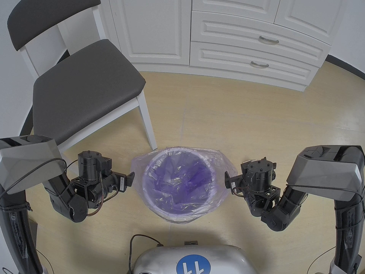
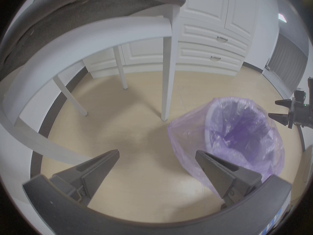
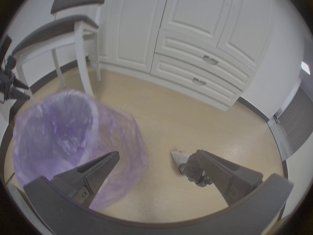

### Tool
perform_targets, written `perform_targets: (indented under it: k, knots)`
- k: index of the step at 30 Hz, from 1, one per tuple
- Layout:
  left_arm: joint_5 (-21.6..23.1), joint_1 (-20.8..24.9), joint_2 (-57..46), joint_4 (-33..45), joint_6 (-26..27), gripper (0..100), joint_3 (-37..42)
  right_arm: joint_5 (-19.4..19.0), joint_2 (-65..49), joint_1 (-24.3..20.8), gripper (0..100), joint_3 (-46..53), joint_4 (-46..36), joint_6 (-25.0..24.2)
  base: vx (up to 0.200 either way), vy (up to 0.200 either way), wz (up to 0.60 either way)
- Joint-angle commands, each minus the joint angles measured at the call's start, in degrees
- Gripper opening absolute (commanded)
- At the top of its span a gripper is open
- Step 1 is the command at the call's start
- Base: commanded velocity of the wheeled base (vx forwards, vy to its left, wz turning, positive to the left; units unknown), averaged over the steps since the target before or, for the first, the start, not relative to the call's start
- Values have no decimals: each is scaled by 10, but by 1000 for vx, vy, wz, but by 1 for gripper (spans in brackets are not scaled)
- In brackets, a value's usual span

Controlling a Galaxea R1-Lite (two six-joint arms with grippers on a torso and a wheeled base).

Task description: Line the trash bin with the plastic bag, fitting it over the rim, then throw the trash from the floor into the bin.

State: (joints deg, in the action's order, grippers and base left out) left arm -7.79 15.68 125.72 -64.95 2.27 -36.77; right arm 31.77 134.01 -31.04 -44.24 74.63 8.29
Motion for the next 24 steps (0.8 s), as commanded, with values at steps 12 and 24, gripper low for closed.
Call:
perform_targets:
  k: [12,24]
  knots:
    - [4,1,52,37,1,100,-13,-36,81,8,100,-8,-25,-9,0,0,0]
    - [11,5,107,57,9,100,-24,-83,79,-12,100,44,-29,-8,0,0,0]
